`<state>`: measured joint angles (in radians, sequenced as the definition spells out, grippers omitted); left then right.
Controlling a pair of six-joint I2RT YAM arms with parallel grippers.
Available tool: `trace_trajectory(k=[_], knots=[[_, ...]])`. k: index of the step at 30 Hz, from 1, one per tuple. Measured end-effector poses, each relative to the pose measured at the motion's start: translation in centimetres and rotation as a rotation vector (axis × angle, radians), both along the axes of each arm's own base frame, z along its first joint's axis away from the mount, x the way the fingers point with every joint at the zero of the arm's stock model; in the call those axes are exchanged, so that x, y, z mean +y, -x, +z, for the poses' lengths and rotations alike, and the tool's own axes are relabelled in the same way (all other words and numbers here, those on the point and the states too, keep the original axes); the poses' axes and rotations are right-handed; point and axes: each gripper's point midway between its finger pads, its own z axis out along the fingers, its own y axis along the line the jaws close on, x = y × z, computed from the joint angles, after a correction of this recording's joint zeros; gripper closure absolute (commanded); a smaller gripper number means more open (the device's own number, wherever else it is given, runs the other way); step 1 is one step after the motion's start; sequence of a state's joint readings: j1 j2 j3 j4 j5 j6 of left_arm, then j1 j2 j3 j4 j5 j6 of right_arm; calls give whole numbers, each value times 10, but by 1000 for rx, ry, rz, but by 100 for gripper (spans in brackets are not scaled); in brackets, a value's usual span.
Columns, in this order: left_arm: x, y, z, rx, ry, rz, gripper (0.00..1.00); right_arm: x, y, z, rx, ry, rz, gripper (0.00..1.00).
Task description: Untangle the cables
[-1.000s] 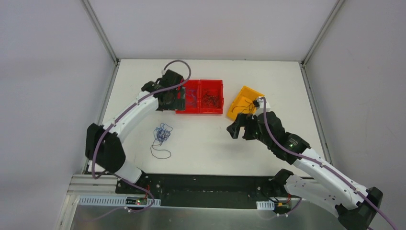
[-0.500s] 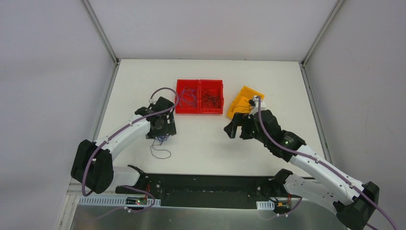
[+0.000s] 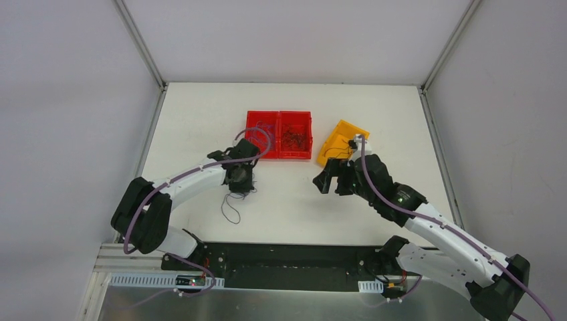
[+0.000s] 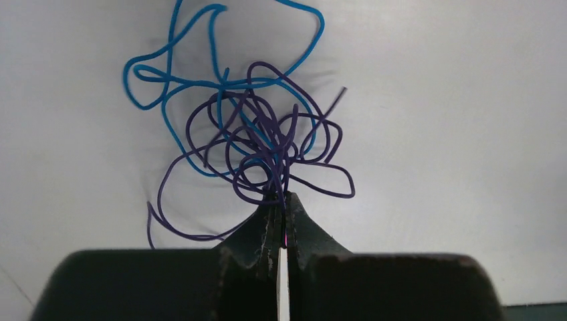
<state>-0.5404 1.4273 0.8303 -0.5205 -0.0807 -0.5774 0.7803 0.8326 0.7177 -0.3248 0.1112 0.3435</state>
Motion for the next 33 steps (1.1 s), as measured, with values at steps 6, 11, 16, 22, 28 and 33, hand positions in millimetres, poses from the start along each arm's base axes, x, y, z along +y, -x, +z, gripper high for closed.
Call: trace_trajectory(k=[6,11,16,22,28,33], knots=[[-82,8,28,-95,124,-296,100,7,-1,-18,59,18,3,1],[-118,20,50,-137,315,-426,100,11,-1,-31,94,17,3,1],[-138,35,76,-181,491,-533,100,19,0,-36,117,-8,20,5],[-157,44,91,-189,611,-613,100,32,7,-35,137,-67,81,17],[-163,49,95,-186,659,-646,100,47,15,-27,151,-126,163,20],[-165,50,99,-193,674,-657,100,51,17,-39,191,-108,177,25]])
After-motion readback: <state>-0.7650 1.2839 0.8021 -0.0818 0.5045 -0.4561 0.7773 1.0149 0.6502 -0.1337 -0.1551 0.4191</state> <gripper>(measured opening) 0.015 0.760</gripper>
